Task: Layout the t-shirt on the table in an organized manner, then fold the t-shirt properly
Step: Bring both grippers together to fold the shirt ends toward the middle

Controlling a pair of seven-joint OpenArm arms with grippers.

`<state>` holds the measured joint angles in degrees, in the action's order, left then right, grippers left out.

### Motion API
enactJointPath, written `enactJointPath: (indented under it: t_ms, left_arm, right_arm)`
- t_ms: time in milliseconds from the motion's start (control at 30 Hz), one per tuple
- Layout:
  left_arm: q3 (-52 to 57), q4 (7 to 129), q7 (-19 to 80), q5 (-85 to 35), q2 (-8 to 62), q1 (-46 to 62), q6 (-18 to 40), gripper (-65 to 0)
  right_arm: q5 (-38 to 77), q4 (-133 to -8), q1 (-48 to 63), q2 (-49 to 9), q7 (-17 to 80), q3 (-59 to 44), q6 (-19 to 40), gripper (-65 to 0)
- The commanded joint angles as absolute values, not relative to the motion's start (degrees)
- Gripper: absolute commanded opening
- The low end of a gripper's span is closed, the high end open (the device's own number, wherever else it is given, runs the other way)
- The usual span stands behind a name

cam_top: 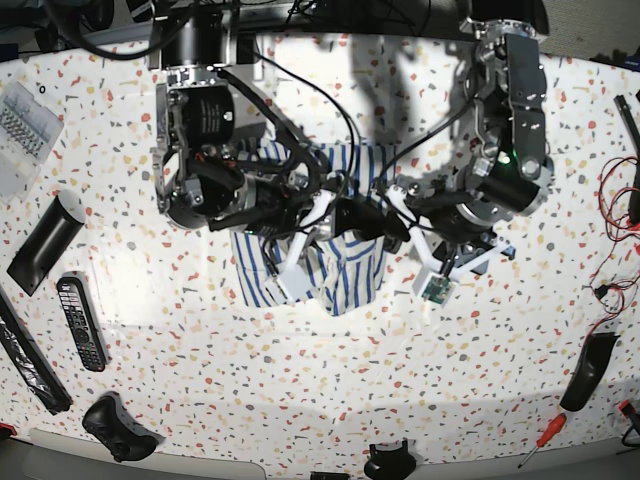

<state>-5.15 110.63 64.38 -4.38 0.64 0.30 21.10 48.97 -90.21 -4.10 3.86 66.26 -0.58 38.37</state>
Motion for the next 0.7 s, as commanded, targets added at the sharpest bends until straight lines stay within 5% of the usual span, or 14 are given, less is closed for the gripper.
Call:
enactJointPath:
  t_ms: [0,200,400,533,667]
  left_arm:
    - [-5.30,111.59,63.22,-5.56,0.21,-0.60,21.37,-31.5]
    - [-5.30,111.59,63.24,-5.58,0.19,-0.60,21.37,-31.5]
    - [-5.30,111.59,63.24,-5.65,0.19,-0.60,21.34,-31.5]
    - [-5.30,111.59,63.18,-8.73,1.26,-0.62,21.41,-31.5]
    - [-5.30,111.59,62.96,-9.19,5.82,-0.67,21.41,-31.5]
  right_arm:
    - [51.37,-91.29,-5.37,5.04,64.90,-0.34,38.54,-43.1]
    - [40.91,-91.29,-5.37,5.23,64.93,-0.34,38.57,-41.7]
    - [31.62,-91.29,-5.39,5.23,64.90,-0.34,38.54,-24.4]
    - [34.09,-91.29,-5.41,5.23,64.90,-0.36,38.48,-24.3]
    - [50.11,-91.29,-5.50,5.26,64.90,-0.34,38.46,-24.3]
